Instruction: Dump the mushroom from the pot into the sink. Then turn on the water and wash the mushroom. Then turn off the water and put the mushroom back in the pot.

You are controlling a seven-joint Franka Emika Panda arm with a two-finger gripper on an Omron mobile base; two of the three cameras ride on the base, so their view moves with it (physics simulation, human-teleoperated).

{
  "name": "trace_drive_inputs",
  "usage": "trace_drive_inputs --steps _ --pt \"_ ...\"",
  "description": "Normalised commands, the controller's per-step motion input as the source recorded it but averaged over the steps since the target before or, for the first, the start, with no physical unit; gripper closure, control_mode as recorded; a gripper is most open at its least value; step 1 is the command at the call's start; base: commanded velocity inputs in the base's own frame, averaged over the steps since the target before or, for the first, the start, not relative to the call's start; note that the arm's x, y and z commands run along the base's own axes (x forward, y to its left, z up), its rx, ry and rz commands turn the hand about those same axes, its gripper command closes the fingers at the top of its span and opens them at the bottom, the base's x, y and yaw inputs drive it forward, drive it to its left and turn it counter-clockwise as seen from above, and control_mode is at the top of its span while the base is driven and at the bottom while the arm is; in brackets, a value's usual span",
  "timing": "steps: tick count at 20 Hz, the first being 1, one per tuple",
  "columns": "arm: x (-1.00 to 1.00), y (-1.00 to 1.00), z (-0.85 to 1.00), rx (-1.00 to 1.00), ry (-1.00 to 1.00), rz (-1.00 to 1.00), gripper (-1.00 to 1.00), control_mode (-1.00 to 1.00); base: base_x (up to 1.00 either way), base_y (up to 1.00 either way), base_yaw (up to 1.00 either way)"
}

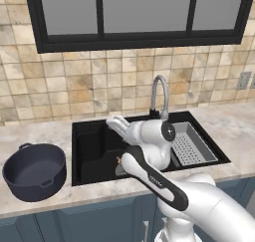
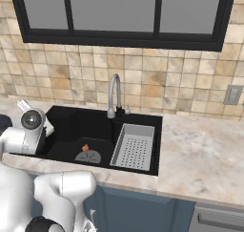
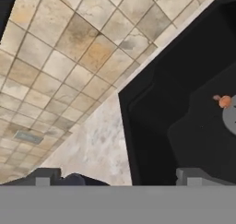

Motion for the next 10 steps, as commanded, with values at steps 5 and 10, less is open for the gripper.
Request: trace_drive_inputs --steps 5,10 --pt "0.00 -0.40 0.19 0.06 0.00 0.00 -1.00 -1.00 0.00 0.00 0.00" --pt "0.00 -0.49 0.30 0.10 0.00 0.00 -1.00 -1.00 0.00 0.00 0.00"
